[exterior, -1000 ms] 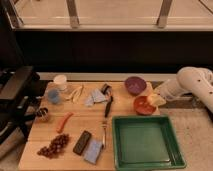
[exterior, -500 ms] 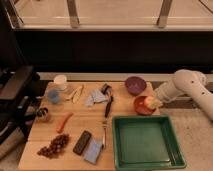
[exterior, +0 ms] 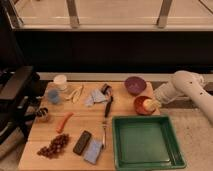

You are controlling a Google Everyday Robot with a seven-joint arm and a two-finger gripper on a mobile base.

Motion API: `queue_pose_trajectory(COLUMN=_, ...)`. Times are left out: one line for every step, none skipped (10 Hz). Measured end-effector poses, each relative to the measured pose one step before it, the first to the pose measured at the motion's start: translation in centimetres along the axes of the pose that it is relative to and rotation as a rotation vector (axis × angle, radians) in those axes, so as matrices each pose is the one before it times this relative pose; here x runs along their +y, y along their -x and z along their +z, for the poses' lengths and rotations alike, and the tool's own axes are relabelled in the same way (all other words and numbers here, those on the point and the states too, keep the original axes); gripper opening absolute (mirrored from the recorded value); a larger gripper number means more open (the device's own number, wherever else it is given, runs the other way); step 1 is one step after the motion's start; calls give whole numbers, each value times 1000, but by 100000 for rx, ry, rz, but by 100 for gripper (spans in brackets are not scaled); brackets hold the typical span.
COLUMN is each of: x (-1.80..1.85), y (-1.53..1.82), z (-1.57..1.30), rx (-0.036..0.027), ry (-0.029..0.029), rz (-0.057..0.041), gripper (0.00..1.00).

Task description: Place apple in red bowl

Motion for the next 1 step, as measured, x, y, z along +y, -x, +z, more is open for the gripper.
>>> queue_pose_trajectory(x=5, y=9, z=13, rx=1, ry=24, rz=-20, gripper=72)
